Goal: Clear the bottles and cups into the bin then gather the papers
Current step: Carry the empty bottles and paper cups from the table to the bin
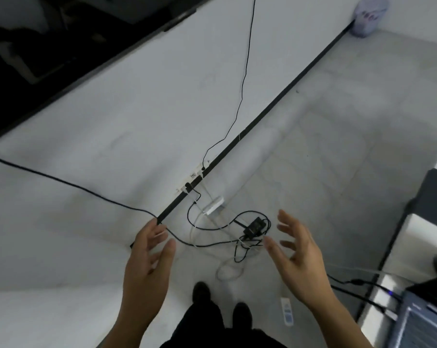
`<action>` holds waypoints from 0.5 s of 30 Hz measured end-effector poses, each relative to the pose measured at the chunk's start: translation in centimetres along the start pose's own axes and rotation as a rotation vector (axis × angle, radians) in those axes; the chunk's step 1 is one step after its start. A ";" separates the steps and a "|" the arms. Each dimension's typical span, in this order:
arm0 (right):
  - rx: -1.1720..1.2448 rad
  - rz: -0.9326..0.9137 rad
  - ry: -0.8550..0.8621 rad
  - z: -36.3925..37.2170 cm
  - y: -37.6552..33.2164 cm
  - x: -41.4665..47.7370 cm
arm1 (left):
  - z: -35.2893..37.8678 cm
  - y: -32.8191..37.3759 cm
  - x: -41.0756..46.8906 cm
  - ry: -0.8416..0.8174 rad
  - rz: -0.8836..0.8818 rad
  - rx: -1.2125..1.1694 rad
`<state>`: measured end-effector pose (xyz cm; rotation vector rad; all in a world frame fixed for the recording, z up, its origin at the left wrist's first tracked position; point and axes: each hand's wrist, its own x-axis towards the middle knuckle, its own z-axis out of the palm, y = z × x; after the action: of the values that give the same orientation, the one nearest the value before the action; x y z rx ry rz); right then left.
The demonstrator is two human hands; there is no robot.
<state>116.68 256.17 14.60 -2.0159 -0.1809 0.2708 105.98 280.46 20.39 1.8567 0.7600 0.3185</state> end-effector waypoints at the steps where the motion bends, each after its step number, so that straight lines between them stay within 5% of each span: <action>1: -0.009 0.005 0.015 0.0 -0.2 1.8 | 0.9 0.3 2.1 -0.023 -0.002 -0.016; 15: -0.061 0.279 0.540 -4.5 -1.2 21.9 | 20.0 10.4 34.1 -0.614 0.297 0.040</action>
<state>138.94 258.22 15.16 -2.0976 0.4372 -0.1137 146.46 284.87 17.25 1.9552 0.0722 -0.0895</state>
